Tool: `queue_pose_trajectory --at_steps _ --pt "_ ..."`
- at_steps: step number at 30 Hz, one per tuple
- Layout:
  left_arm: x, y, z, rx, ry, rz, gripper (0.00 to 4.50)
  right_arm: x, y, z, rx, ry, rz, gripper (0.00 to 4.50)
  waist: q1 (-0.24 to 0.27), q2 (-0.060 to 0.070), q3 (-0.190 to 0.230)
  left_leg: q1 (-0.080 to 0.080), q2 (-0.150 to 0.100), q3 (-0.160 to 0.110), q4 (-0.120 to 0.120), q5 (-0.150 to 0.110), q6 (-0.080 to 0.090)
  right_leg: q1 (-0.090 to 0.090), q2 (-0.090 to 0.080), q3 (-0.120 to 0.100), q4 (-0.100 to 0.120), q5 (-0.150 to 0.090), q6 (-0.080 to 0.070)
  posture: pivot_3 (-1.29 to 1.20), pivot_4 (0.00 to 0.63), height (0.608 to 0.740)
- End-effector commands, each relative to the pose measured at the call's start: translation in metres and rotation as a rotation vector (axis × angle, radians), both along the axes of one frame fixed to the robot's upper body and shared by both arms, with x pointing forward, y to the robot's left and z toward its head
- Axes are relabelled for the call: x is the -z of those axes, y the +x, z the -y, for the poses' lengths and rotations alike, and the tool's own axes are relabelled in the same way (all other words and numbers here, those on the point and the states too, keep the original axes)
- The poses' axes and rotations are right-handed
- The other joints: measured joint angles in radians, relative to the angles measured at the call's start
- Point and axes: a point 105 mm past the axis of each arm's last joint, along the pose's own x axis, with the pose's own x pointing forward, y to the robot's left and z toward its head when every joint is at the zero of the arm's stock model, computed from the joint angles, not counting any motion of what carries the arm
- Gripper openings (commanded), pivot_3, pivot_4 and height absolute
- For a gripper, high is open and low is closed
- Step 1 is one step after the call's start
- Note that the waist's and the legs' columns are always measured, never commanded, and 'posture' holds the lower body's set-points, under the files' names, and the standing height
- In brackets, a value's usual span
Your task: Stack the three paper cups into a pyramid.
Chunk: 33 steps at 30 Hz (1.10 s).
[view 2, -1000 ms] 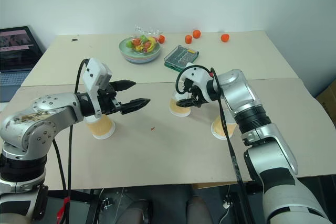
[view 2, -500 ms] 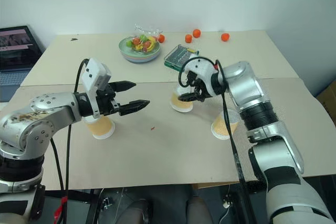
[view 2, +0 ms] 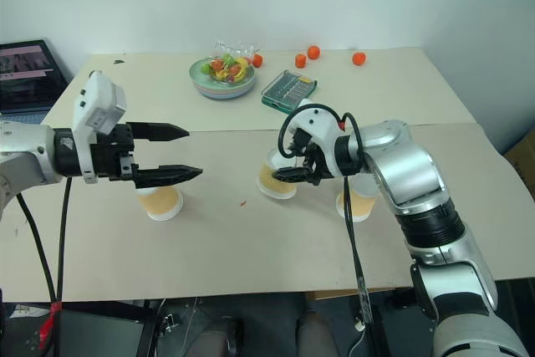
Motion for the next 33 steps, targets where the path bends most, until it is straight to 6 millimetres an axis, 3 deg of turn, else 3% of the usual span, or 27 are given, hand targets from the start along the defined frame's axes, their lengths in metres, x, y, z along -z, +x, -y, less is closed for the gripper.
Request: queue_pose_trajectory --at_steps 1,12,26,27,30,33 --pt "-0.013 0.003 0.003 0.015 -0.001 0.069 4.50 -0.002 -0.016 -0.025 -0.042 0.042 0.019 2.74 -0.001 0.000 0.000 0.000 0.000 0.000 0.000 0.000 0.000 0.000 0.001 0.000 0.000 0.000 0.000 0.00 0.150 0.740" --pt "-0.015 0.008 0.011 0.033 -0.022 0.083 4.50 0.015 -0.038 -0.062 -0.112 0.052 -0.038 2.74 -0.001 0.000 0.000 0.000 0.002 0.000 0.002 0.000 0.000 0.000 0.002 0.001 0.001 0.000 0.000 0.00 0.150 0.740" --pt "-0.014 0.007 0.017 0.046 -0.037 0.090 4.50 0.024 -0.032 -0.081 -0.138 0.044 -0.044 2.74 -0.001 0.000 0.000 0.001 0.003 0.000 0.002 0.000 0.000 -0.001 0.004 0.001 0.002 0.000 -0.001 0.00 0.150 0.740" --pt "-0.014 0.006 0.018 0.051 -0.038 0.090 4.50 0.024 -0.031 -0.082 -0.139 0.045 -0.043 3.50 -0.002 0.000 0.000 0.001 0.003 0.000 0.002 0.000 0.000 -0.001 0.004 0.001 0.002 0.000 -0.001 0.00 0.150 0.740" --pt "-0.014 0.005 0.020 0.062 -0.035 0.089 4.50 0.023 -0.030 -0.082 -0.141 0.051 -0.040 4.44 0.000 0.000 0.000 0.001 0.003 0.000 0.002 0.000 0.000 0.000 0.004 0.001 0.002 0.000 -0.001 0.00 0.150 0.740" --pt "-0.014 0.007 0.019 0.062 -0.034 0.091 4.50 0.018 -0.033 -0.080 -0.146 0.086 -0.072 4.44 0.000 0.000 0.000 0.001 0.003 0.000 0.002 0.000 0.000 0.000 0.004 0.001 0.002 0.000 -0.001 0.00 0.150 0.740"
